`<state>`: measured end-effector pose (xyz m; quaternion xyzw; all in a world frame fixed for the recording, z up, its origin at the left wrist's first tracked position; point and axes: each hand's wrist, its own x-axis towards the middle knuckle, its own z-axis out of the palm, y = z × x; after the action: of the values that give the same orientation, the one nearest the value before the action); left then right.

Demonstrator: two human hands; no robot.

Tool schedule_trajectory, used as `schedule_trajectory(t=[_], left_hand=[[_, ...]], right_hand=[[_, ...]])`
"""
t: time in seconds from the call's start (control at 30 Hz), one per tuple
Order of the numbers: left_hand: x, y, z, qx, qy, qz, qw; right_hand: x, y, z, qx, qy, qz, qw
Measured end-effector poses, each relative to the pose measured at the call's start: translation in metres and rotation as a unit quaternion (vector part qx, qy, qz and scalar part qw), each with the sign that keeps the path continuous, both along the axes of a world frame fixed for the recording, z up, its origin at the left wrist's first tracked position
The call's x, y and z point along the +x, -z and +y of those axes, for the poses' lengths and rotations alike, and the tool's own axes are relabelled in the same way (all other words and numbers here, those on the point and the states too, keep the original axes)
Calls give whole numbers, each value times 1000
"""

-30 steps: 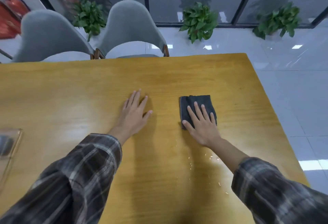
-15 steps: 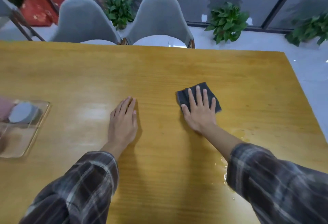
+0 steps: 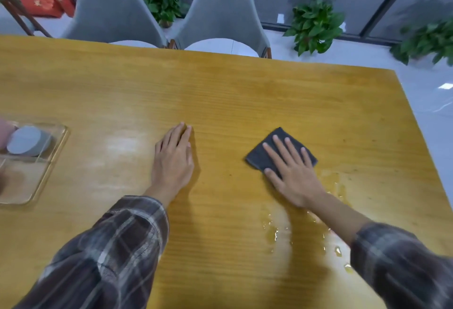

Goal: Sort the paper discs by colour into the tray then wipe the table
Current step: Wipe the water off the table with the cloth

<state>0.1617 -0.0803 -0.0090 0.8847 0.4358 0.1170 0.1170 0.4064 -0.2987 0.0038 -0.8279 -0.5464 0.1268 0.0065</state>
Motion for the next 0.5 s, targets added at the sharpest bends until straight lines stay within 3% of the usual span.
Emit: schedule_trajectory(t=[0.13, 0.23, 0.4, 0.5], left_hand=[[1, 3, 3, 2, 0, -12, 1000], [0, 4, 3, 0, 1, -16, 1000], [-1, 1, 1, -3, 12, -13, 1000], [-1, 0, -1, -14, 17, -13, 1000]], right_hand=[[21, -4, 70, -22, 94, 43, 994], [-17, -4, 102, -8, 95, 54, 994], [-70, -2, 43, 15, 4, 10, 1000], [-62, 1, -26, 16, 21, -2, 1000]])
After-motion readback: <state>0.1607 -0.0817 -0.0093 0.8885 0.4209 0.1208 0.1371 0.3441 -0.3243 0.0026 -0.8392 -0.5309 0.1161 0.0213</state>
